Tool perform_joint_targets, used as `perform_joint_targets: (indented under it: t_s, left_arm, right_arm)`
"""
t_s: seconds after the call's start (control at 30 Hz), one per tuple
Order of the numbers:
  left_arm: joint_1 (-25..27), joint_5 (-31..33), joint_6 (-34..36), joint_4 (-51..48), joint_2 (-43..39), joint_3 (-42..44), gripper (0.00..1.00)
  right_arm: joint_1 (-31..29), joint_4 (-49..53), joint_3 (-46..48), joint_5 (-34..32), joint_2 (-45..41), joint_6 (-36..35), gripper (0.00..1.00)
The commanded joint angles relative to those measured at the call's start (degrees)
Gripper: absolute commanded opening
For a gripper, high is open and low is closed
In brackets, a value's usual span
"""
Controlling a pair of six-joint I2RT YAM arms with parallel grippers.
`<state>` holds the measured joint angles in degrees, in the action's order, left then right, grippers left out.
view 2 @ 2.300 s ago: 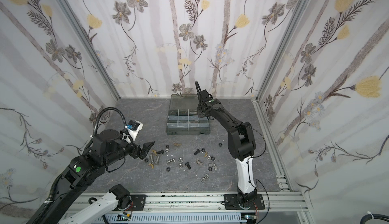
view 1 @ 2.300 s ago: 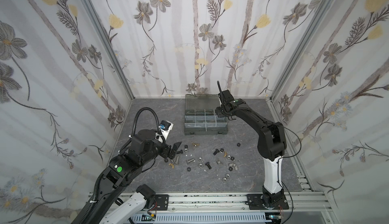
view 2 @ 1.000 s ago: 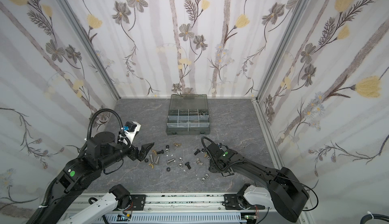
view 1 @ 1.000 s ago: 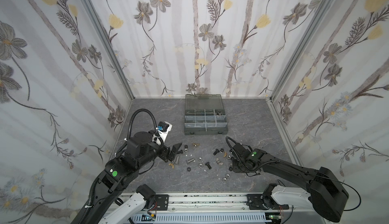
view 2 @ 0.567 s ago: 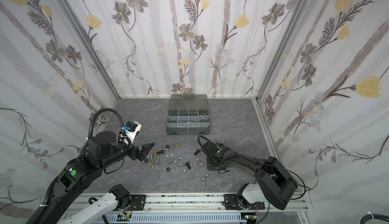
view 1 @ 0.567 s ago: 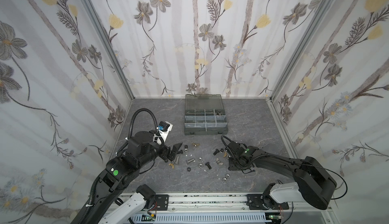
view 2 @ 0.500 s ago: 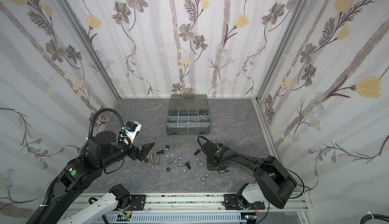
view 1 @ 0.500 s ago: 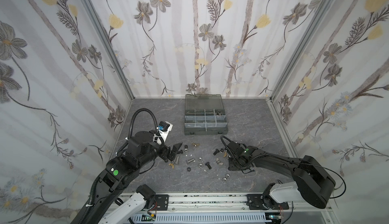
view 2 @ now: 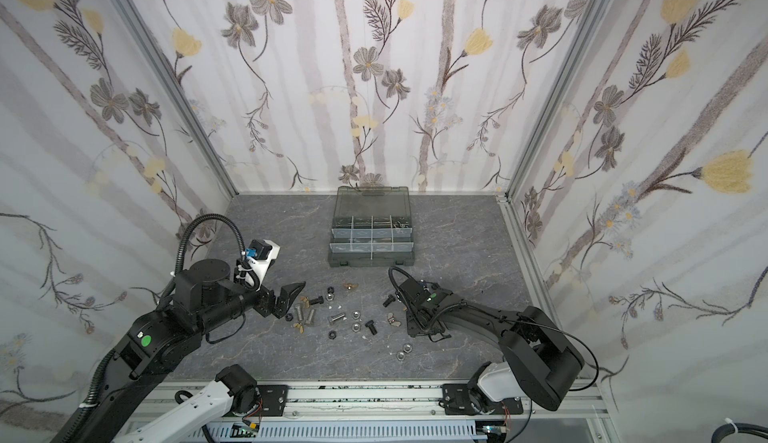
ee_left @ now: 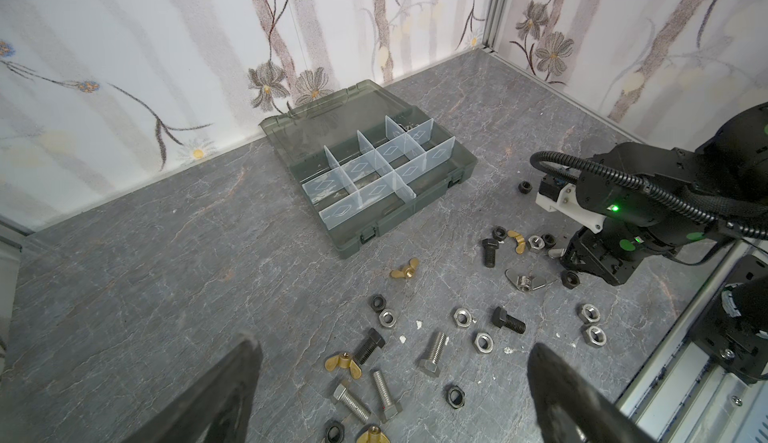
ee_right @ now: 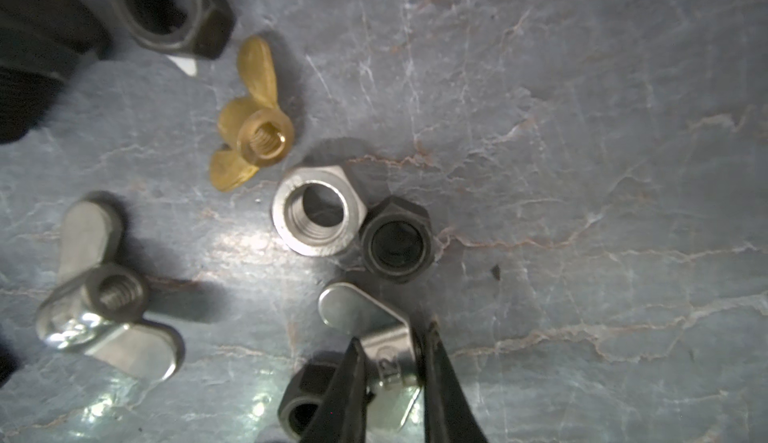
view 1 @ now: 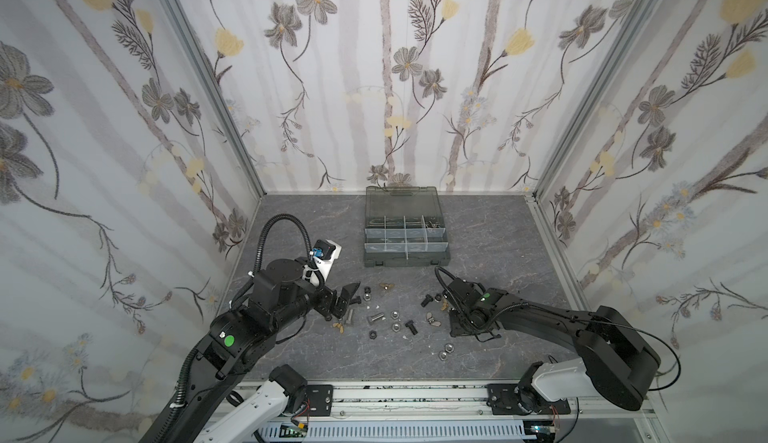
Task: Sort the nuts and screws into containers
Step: 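Grasp a steel wing nut with the right gripper and lift it, then carry the steel wing nut into the organizer's wing-nut compartment and release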
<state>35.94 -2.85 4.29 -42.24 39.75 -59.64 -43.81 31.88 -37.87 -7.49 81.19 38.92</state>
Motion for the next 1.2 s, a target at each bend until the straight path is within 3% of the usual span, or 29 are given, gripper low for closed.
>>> perform_joint_targets:
  t_s: [0.0, 0.27, 0.5, 0.63, 0.87, 1.17]
  left_arm:
    - [0.0, 0.2, 0.0, 0.4, -0.2, 0.1, 1.00]
    - [-0.1, 0.6, 0.0, 0.2, -0.5, 0.0, 1.00]
    - [-0.1, 1.3, 0.8, -0.1, -0.6, -0.4, 1.00]
    - [-0.1, 1.4, 1.1, 0.0, -0.7, -0.1, 1.00]
    - [0.0, 1.8, 2.1, 0.1, 0.0, -0.4, 1.00]
    - [-0.1, 2.7, 1.7, -0.3, 0.0, -0.3, 1.00]
  right_arm:
    - [0.0, -1.1, 0.6, 0.3, 1.4, -0.1, 0.16]
    - [1.8, 1.6, -4.7, -1.2, -0.3, -0.7, 0.12]
    - [6.9, 6.1, -21.8, -4.7, 2.3, -7.7, 0.11]
    - [11.7, 6.4, -34.7, -6.1, 9.2, -14.7, 0.11]
    - [16.7, 7.1, -59.3, -5.5, 28.3, -24.8, 0.11]
    - [19.5, 7.1, -79.1, -2.7, 47.0, -28.3, 0.12]
